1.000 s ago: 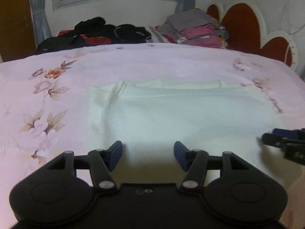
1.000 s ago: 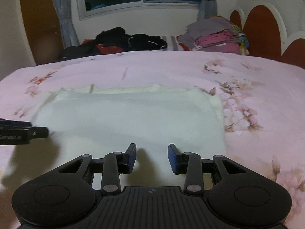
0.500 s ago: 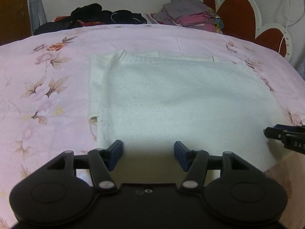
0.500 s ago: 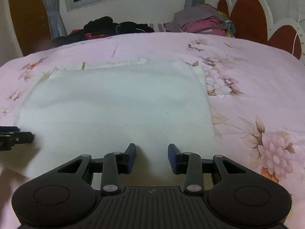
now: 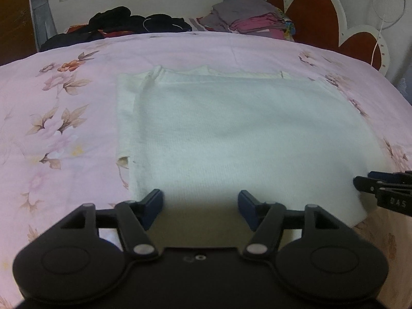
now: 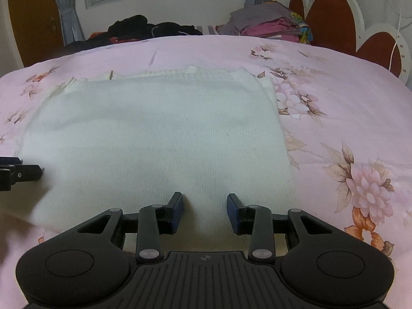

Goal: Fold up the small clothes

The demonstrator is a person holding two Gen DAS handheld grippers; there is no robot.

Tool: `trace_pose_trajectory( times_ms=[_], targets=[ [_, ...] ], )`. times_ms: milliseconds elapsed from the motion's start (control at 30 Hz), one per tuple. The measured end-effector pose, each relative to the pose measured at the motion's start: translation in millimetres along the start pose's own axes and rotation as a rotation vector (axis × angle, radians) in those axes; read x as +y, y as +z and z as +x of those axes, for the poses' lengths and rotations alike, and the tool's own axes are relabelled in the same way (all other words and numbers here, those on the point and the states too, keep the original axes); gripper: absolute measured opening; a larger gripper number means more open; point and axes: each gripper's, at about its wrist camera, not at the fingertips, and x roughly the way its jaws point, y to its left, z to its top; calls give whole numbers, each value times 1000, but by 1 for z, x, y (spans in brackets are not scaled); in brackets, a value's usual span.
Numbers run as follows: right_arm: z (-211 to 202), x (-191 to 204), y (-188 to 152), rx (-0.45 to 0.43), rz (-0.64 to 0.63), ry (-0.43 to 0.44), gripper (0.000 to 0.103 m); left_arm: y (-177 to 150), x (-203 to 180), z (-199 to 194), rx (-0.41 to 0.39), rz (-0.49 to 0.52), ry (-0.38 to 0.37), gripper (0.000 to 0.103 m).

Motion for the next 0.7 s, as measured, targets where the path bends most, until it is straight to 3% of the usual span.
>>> trace_pose_trajectory(
  times_ms=[167, 233, 333, 567, 700],
  targets=[
    [-7, 7, 4, 1, 0, -6, 37, 0, 3, -7, 13, -33, -24, 67],
    [-14, 11, 7, -26, 5, 24, 37, -2, 7, -13, 18, -68, -37, 74],
    [-18, 25, 15, -43, -20, 56, 37, -3, 11, -20, 24, -110, -49, 75],
    [-18, 40, 29, -73, -45, 144, 37, -19, 24, -37, 40, -253, -39, 79],
    [-15, 31, 27, -73, -46, 191, 37, -29, 15, -42, 47, -301, 12, 79]
  ],
)
